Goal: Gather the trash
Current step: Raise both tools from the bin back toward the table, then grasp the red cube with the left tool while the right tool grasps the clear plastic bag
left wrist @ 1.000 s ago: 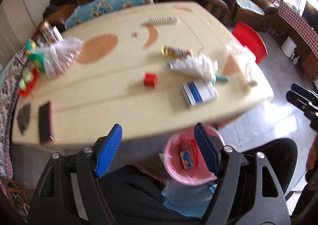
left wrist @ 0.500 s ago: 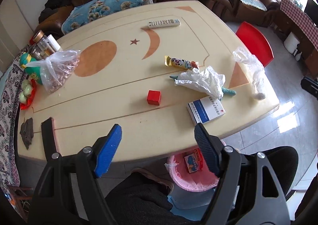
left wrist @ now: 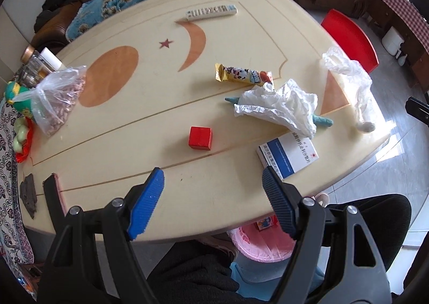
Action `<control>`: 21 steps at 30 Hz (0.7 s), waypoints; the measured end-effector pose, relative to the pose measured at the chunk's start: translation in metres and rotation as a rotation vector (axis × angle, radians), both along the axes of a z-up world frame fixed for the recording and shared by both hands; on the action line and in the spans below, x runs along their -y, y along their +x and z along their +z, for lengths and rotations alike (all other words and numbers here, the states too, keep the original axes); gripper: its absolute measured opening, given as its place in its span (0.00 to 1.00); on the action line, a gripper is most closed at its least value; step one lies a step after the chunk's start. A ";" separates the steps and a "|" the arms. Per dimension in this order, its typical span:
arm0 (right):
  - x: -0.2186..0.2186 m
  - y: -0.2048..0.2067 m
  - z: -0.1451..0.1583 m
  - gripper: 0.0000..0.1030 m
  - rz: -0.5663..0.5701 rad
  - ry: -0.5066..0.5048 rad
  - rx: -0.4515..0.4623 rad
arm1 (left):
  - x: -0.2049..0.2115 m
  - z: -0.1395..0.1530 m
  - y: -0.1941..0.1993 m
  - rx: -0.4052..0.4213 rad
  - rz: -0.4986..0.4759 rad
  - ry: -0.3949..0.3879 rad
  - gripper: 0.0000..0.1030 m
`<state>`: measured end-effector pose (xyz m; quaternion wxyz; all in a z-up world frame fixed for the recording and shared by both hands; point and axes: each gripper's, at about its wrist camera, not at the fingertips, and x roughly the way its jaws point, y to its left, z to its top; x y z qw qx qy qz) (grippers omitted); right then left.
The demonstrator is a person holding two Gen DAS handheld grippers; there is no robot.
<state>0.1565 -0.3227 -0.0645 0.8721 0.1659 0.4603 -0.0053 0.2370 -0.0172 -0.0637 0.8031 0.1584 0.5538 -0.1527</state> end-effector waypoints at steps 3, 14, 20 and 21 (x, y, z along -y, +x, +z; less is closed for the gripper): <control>0.003 0.010 -0.009 0.72 -0.003 0.004 -0.023 | 0.000 -0.011 0.012 -0.020 0.007 0.014 0.72; 0.009 0.042 -0.044 0.72 0.001 0.020 -0.109 | 0.006 -0.049 0.051 -0.111 -0.001 0.042 0.72; 0.016 0.057 -0.063 0.72 -0.012 0.025 -0.155 | 0.006 -0.067 0.066 -0.154 0.008 0.039 0.72; 0.018 0.060 -0.067 0.72 -0.016 0.026 -0.163 | 0.006 -0.070 0.068 -0.161 0.007 0.036 0.72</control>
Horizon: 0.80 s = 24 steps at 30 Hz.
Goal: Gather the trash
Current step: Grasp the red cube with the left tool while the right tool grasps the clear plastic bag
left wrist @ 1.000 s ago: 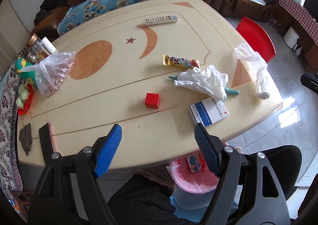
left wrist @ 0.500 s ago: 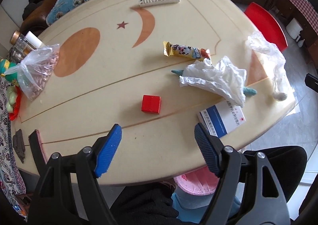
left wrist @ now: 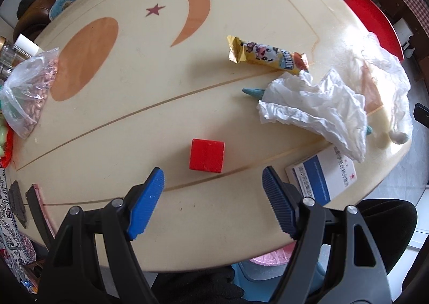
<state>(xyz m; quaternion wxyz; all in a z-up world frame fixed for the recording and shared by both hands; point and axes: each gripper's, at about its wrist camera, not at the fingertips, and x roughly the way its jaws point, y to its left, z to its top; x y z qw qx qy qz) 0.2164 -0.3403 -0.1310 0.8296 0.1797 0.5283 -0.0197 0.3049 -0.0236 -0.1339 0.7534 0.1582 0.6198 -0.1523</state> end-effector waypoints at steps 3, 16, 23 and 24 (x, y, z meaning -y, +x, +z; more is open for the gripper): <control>0.006 0.006 -0.010 0.72 -0.016 -0.005 -0.021 | 0.001 -0.007 0.004 -0.014 0.000 -0.002 0.72; 0.014 0.021 -0.036 0.72 -0.041 -0.054 -0.063 | 0.002 -0.031 0.026 -0.053 -0.001 -0.004 0.72; 0.011 0.025 -0.043 0.72 -0.036 -0.088 -0.075 | -0.005 -0.040 0.041 -0.046 -0.005 -0.008 0.72; 0.011 0.026 -0.045 0.72 -0.036 -0.090 -0.078 | -0.006 -0.042 0.043 -0.051 -0.001 -0.012 0.72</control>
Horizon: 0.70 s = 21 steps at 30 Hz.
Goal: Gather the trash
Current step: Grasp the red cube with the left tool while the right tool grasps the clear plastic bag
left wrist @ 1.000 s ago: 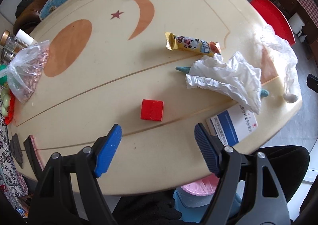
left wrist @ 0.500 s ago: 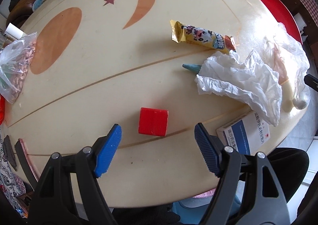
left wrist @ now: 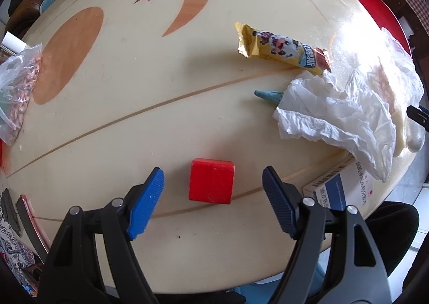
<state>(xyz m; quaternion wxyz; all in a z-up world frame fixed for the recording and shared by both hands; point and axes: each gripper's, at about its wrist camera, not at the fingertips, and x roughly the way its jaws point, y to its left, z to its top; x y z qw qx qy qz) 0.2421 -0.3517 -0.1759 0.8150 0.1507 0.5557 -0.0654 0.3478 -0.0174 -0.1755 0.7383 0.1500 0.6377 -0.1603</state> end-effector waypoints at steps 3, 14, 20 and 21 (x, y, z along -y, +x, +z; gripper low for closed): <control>0.000 0.001 -0.004 0.72 -0.001 -0.001 -0.007 | -0.004 -0.005 0.004 -0.014 0.010 -0.022 0.72; -0.012 0.005 -0.015 0.46 0.031 -0.046 -0.014 | -0.015 -0.021 0.012 -0.033 0.028 -0.044 0.58; -0.018 0.004 -0.014 0.34 0.050 -0.062 -0.008 | -0.011 -0.024 0.009 -0.012 0.022 -0.018 0.42; -0.018 0.003 -0.013 0.33 0.051 -0.061 -0.005 | -0.011 -0.023 0.009 -0.014 0.025 -0.018 0.39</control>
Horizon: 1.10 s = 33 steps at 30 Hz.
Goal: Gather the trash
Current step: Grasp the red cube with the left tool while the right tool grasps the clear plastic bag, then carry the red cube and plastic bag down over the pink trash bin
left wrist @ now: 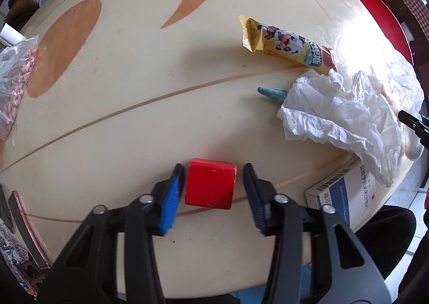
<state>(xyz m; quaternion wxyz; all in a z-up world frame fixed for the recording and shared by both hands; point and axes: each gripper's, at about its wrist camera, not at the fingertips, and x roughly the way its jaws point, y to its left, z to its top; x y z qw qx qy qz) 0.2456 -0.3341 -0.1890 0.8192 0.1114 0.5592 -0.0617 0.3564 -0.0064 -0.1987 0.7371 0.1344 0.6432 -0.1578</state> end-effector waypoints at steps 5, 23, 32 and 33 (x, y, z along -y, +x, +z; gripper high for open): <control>-0.002 -0.005 0.005 0.30 -0.001 0.015 0.015 | -0.008 0.003 -0.004 -0.012 0.028 -0.024 0.31; -0.027 -0.030 0.062 0.30 0.042 0.044 0.127 | -0.023 0.068 -0.066 0.118 0.063 -0.067 0.30; -0.063 -0.062 0.113 0.30 0.122 0.028 0.209 | -0.012 0.131 -0.118 0.234 0.034 -0.111 0.30; -0.066 -0.067 0.118 0.30 0.129 0.028 0.216 | -0.010 0.133 -0.124 0.244 0.034 -0.114 0.30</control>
